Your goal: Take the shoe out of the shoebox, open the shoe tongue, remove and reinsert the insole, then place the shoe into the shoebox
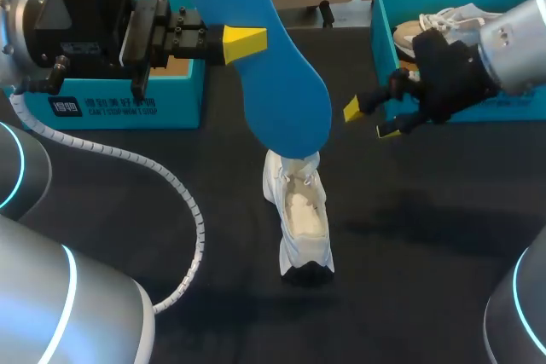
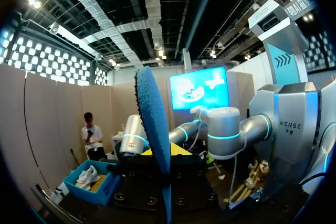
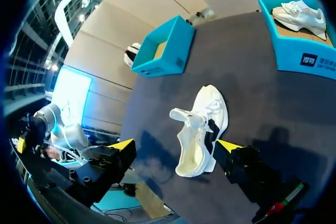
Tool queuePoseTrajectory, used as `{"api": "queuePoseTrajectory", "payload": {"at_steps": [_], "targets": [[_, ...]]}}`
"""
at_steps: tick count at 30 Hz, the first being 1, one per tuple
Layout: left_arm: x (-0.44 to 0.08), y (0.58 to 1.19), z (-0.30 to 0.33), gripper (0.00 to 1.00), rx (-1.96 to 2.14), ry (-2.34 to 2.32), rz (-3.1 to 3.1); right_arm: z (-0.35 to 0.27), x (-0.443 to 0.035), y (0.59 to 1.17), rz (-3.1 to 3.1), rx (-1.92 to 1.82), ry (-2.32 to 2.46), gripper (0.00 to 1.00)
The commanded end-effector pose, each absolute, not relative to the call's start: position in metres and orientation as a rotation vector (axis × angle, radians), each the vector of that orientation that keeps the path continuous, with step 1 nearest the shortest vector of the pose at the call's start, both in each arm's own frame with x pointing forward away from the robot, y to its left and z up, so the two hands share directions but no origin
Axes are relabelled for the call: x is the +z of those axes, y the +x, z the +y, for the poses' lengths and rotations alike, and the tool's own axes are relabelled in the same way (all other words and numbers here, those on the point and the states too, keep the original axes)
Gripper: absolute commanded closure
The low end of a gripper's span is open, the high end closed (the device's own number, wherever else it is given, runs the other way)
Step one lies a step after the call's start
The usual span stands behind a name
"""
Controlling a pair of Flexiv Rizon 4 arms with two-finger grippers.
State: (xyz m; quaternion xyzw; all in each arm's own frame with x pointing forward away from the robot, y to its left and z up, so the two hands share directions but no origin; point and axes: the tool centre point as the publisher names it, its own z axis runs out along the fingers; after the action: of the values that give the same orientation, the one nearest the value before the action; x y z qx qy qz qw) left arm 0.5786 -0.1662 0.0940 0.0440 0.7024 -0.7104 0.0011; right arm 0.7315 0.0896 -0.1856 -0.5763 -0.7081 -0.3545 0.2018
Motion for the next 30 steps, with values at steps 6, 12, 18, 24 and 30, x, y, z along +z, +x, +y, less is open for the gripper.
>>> {"api": "queuePoseTrajectory", "payload": {"at_steps": [6,12,18,24,30], "targets": [[0.093,0.579,-0.167,1.0,-2.231,0.14,2.204,0.093,-0.179,0.732,-1.928,-1.002,-1.555,0.0],[0.093,0.579,-0.167,1.0,-2.231,0.14,2.204,0.089,-0.138,0.744,-1.793,-1.166,-1.481,0.0],[0.093,0.579,-0.167,1.0,-2.231,0.14,2.204,0.098,-0.12,0.748,-1.739,-1.182,-1.405,0.0],[0.093,0.579,-0.167,1.0,-2.231,0.14,2.204,0.101,-0.114,0.751,-1.659,-1.189,-1.324,0.0],[0.093,0.579,-0.167,1.0,-2.231,0.14,2.204,0.098,-0.11,0.752,-1.568,-1.223,-1.28,0.0]]}}
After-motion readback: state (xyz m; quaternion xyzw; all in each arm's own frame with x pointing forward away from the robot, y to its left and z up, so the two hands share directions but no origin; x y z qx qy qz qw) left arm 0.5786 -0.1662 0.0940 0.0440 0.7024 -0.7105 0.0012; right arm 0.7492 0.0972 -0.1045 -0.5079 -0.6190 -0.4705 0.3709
